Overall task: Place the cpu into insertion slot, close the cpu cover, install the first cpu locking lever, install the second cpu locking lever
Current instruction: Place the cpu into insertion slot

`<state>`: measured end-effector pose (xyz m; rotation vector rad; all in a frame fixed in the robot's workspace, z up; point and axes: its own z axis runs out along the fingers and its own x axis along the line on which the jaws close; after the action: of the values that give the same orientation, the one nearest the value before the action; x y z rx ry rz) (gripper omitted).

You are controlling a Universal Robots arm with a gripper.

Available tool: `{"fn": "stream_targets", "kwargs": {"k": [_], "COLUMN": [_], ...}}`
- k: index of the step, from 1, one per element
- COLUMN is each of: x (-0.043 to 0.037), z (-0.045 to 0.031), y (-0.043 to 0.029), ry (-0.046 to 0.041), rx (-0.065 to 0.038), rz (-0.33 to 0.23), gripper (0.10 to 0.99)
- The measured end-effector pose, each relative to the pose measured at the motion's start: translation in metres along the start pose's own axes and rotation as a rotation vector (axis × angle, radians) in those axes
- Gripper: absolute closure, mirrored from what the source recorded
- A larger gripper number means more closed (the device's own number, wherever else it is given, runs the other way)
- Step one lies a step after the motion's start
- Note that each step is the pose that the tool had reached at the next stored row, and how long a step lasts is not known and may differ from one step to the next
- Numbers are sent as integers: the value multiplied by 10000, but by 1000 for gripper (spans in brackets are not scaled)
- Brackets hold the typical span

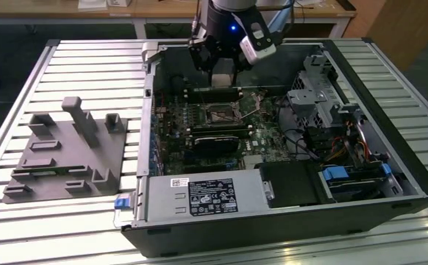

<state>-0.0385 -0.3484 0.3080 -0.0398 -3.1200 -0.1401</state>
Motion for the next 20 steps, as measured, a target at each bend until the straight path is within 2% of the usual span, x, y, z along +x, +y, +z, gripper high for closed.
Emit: {"fn": "stream_targets", "kwargs": {"k": [8, 20], "x": [-22, -82], "z": [148, 347], "y": [29, 22], "ry": [0, 2], "rx": [-1, 12], "rz": [-7, -32], "gripper": [549, 549]}}
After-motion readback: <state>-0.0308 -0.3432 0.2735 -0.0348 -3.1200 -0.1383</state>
